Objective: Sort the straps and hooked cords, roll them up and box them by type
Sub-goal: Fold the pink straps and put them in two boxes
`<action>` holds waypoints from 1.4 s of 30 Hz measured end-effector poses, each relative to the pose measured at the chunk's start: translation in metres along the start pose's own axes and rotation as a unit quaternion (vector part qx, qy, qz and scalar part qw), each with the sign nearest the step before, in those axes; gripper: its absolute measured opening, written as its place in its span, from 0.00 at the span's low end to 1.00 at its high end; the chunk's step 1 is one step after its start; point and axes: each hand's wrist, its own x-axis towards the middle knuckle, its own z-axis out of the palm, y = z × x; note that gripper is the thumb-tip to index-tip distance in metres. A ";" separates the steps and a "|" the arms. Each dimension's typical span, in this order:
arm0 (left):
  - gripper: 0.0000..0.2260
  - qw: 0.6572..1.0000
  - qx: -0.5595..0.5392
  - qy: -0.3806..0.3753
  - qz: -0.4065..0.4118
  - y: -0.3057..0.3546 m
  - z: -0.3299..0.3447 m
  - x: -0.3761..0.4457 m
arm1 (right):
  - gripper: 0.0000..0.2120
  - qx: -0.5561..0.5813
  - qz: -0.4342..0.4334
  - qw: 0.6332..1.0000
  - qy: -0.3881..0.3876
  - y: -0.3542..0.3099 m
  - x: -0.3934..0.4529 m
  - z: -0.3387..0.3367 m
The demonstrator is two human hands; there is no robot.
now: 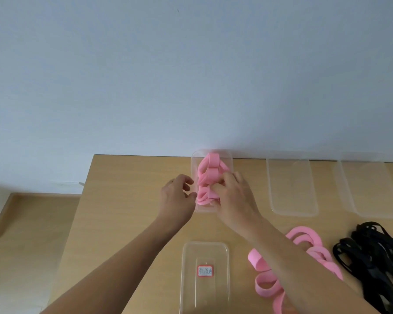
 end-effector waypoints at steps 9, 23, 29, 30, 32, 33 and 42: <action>0.11 0.967 0.088 0.063 0.229 0.007 0.013 -0.025 | 0.21 0.055 0.083 0.994 0.033 -0.002 -0.037 -0.020; 0.13 0.907 0.090 -0.095 0.400 0.006 0.053 -0.121 | 0.18 0.035 0.313 0.947 0.064 -0.031 -0.228 -0.039; 0.15 0.881 0.100 -0.169 0.431 0.010 0.077 -0.165 | 0.14 0.018 0.402 0.913 0.062 -0.041 -0.292 -0.050; 0.15 0.876 0.099 -0.174 0.439 0.012 0.080 -0.169 | 0.16 0.018 0.409 0.910 0.062 -0.039 -0.296 -0.053; 0.15 0.867 0.100 -0.179 0.454 0.017 0.087 -0.174 | 0.17 0.027 0.413 0.908 0.074 -0.034 -0.298 -0.057; 0.15 0.866 0.104 -0.182 0.455 0.023 0.091 -0.177 | 0.17 0.030 0.412 0.907 0.082 -0.030 -0.300 -0.059; 0.14 0.879 0.139 -0.198 0.412 0.054 0.136 -0.179 | 0.17 0.055 0.414 0.908 0.029 0.008 -0.286 -0.056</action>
